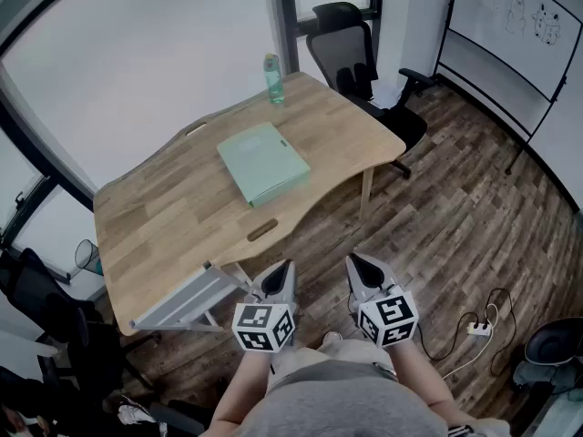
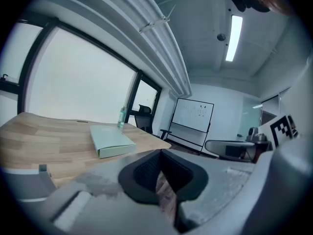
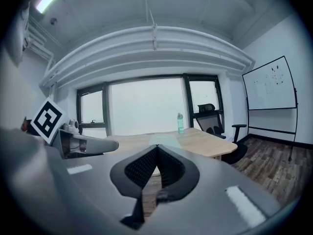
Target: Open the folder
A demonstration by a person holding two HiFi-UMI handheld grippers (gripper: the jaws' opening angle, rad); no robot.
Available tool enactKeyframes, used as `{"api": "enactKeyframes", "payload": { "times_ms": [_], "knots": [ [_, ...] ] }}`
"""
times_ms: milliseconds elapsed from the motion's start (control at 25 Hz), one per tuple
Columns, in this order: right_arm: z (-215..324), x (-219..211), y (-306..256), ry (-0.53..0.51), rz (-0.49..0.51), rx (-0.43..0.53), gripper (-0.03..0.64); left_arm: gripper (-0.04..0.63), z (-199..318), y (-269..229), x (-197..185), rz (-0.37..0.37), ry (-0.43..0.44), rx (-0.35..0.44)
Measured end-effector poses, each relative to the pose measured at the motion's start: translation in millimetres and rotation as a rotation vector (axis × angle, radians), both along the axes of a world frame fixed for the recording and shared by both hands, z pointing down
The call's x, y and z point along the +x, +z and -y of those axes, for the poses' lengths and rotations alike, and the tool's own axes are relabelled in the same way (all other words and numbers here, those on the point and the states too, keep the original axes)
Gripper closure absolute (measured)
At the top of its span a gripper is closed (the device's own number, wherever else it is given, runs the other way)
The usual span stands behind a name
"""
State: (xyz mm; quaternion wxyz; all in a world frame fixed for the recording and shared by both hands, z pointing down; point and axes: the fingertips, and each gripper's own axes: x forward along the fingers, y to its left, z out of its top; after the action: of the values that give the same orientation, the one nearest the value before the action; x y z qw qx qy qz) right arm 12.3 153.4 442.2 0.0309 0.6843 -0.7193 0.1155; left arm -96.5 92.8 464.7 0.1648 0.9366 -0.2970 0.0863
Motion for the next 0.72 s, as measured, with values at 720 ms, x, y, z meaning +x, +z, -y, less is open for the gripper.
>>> {"api": "enactKeyframes", "payload": {
  "times_ms": [720],
  "knots": [
    [-6,-21,-2,-0.036,-0.013,-0.007,0.618,0.592,-8,-1,-16,-0.005,-0.002,0.002]
  ]
}}
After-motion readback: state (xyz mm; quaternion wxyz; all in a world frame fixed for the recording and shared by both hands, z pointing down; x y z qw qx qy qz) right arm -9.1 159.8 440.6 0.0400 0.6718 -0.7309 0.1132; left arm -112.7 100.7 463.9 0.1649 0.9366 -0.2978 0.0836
